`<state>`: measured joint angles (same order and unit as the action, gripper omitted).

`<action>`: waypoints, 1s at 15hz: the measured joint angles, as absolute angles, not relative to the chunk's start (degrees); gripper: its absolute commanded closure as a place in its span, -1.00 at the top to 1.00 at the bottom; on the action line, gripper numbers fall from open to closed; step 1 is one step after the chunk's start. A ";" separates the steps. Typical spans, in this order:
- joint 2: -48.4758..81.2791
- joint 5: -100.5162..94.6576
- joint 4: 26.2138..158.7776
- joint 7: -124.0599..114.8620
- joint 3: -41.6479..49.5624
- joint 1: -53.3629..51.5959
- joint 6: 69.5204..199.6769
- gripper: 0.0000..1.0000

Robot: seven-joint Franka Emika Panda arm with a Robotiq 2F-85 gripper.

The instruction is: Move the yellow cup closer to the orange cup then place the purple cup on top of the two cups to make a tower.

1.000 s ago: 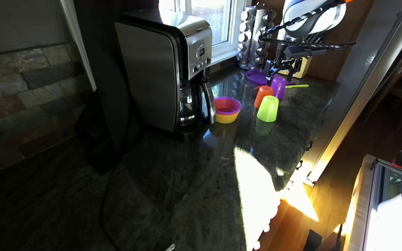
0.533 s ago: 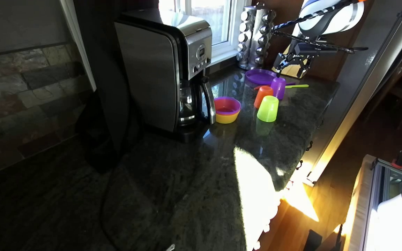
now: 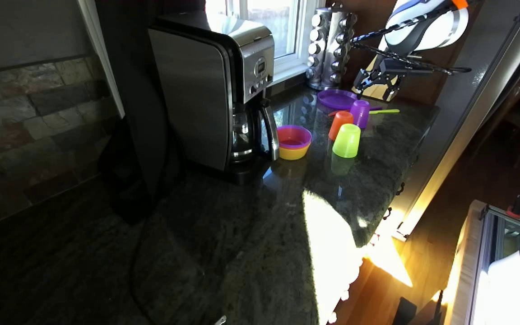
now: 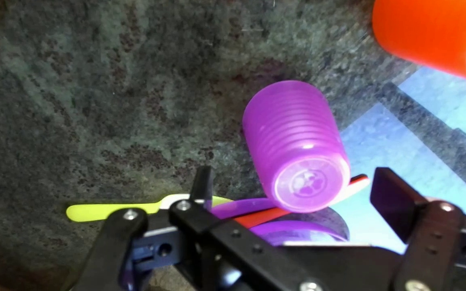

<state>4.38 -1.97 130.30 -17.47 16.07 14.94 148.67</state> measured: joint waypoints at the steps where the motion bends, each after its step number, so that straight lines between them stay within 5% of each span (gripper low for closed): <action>1: 4.84 -1.15 130.17 -16.86 15.99 14.93 149.13 1.00; 3: 5.86 0.25 129.47 -15.88 15.78 14.90 149.25 1.00; 5: 7.01 1.35 128.60 -15.09 15.54 14.85 149.25 0.76; 6: 7.61 1.77 128.11 -14.71 15.42 14.83 149.25 0.46; 11: 10.53 3.14 125.92 -13.42 15.05 14.73 149.25 -0.20; 15: 10.97 3.19 125.09 -13.24 14.99 14.64 149.25 -0.21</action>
